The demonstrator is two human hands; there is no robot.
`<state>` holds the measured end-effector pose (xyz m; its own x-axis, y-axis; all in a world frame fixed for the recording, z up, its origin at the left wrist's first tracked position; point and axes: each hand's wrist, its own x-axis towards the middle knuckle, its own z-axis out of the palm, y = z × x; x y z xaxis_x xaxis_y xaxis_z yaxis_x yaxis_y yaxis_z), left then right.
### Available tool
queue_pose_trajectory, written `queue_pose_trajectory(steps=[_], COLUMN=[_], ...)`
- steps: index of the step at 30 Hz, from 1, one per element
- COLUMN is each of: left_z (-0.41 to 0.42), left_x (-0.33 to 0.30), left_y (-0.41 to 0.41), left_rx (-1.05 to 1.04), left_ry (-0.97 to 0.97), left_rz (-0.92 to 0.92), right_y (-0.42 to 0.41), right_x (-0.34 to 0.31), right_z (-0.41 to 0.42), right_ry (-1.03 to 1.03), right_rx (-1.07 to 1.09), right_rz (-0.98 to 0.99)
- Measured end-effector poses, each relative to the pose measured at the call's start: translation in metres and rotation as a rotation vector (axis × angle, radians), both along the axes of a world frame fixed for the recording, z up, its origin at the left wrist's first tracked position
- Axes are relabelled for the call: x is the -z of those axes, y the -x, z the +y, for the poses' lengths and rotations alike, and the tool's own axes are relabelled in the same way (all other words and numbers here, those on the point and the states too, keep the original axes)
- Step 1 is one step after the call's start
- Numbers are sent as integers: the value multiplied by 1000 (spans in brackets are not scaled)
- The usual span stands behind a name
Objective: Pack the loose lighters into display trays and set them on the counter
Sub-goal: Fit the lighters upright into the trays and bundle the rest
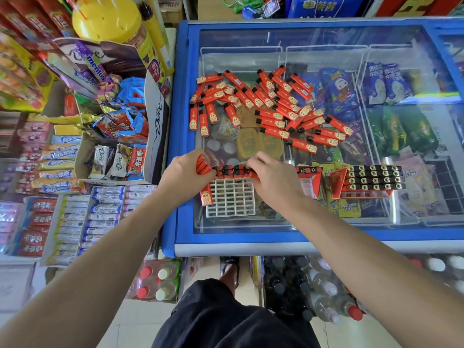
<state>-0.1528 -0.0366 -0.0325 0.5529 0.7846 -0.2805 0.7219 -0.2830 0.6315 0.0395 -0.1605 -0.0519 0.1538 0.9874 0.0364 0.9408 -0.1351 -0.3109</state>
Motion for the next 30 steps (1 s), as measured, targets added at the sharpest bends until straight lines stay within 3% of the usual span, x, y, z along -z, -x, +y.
queue_pose_trajectory(steps=[10, 13, 17, 22, 30], left_z=[-2, -1, -4, -2, 0], left_x=[0, 0, -3, 1, 16], left_y=[1, 0, -1, 10, 32], left_rx=[4, 6, 45, 16, -44], left_ry=[4, 25, 84, 68, 20], left_rz=[-4, -31, -83, -60, 21], right_y=[0, 4, 15, 29, 44], right_x=[6, -2, -19, -25, -11], right_z=[-5, -2, 2, 7, 7], right_ry=[-40, -61, -45, -1, -116], right_rx=[17, 106, 241, 256, 14], right_rz=[35, 203, 583, 783, 437])
